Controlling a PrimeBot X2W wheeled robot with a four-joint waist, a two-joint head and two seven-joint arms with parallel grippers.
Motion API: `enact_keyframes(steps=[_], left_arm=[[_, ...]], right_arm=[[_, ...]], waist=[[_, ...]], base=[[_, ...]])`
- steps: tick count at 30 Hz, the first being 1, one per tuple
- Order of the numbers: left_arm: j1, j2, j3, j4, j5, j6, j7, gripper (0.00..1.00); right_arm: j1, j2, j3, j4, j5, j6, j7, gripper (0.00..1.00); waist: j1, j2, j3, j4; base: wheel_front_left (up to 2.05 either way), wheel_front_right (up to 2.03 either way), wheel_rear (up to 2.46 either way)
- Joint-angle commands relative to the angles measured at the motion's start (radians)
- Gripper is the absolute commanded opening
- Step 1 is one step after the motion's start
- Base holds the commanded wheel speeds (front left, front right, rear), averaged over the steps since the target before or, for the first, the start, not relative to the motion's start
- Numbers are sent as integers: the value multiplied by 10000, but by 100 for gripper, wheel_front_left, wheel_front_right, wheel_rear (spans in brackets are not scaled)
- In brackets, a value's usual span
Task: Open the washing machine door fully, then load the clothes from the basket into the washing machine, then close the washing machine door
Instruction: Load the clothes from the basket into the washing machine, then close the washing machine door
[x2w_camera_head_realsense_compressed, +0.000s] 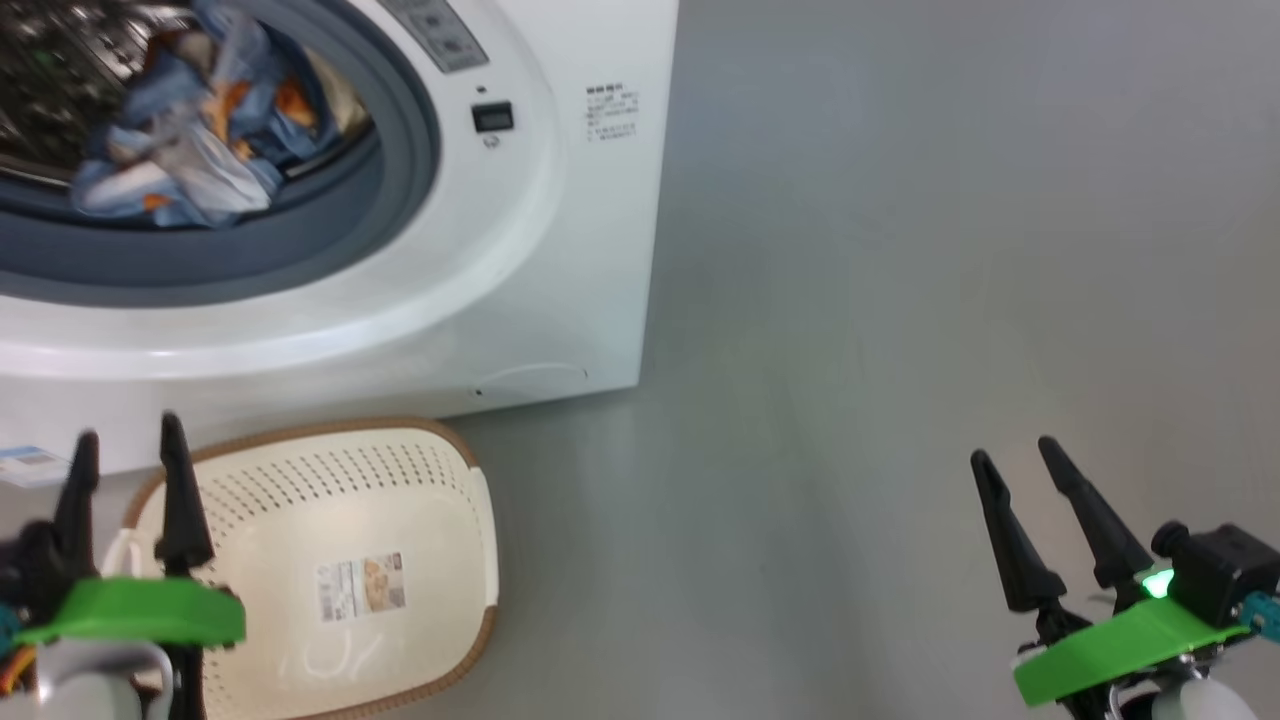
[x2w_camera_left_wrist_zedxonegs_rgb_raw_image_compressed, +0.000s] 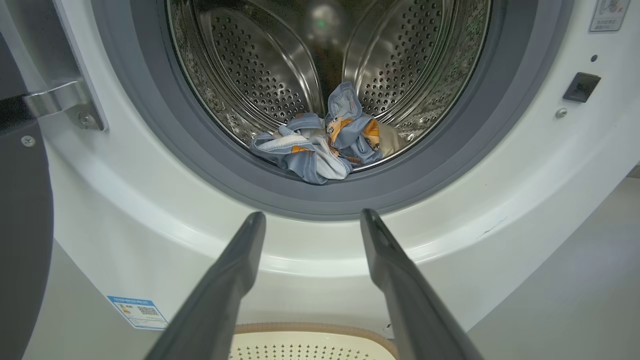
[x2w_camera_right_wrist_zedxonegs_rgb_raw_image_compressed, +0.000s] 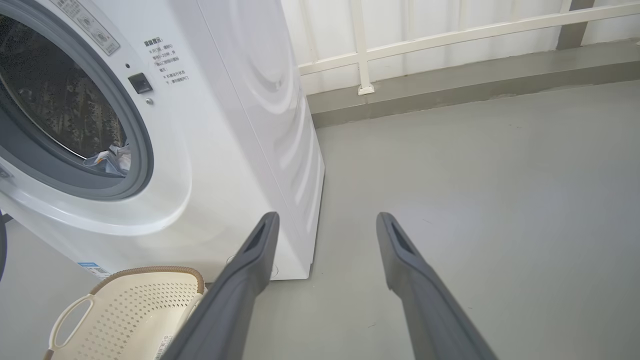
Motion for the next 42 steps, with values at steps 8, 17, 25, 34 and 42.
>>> enact_keyframes(steps=[8, 17, 25, 34, 42], left_arm=[[1359, 201, 291, -756, 112, -31, -51, 100], [2552, 107, 489, -1463, 84, -31, -51, 100], [2965, -83, 614, -1888, 38, -31, -51, 100], [2875, -133, 517, -2030, -40, -31, -51, 100], [2826, -95, 435, -2051, -79, -31, -51, 100]], right_arm=[[727, -317, 47, -213, 123, 16, -48, 100], [1152, -411, -193, -298, 125, 16, -48, 100], [1270, -398, -330, -331, 107, 16, -48, 100], [1226, -352, -386, -371, 67, 16, -48, 100], [1187, -327, -391, -404, 69, 16, -48, 100]], waist=[[0, -1, -1089, 360], [0, -1, -1393, 428], [0, -1, -1464, 440], [0, -1, -1395, 432], [0, -1, -1308, 462]], base=[[0, 0, 0], [0, 0, 0], [0, 0, 0], [0, 0, 0], [-2, 2, 0]])
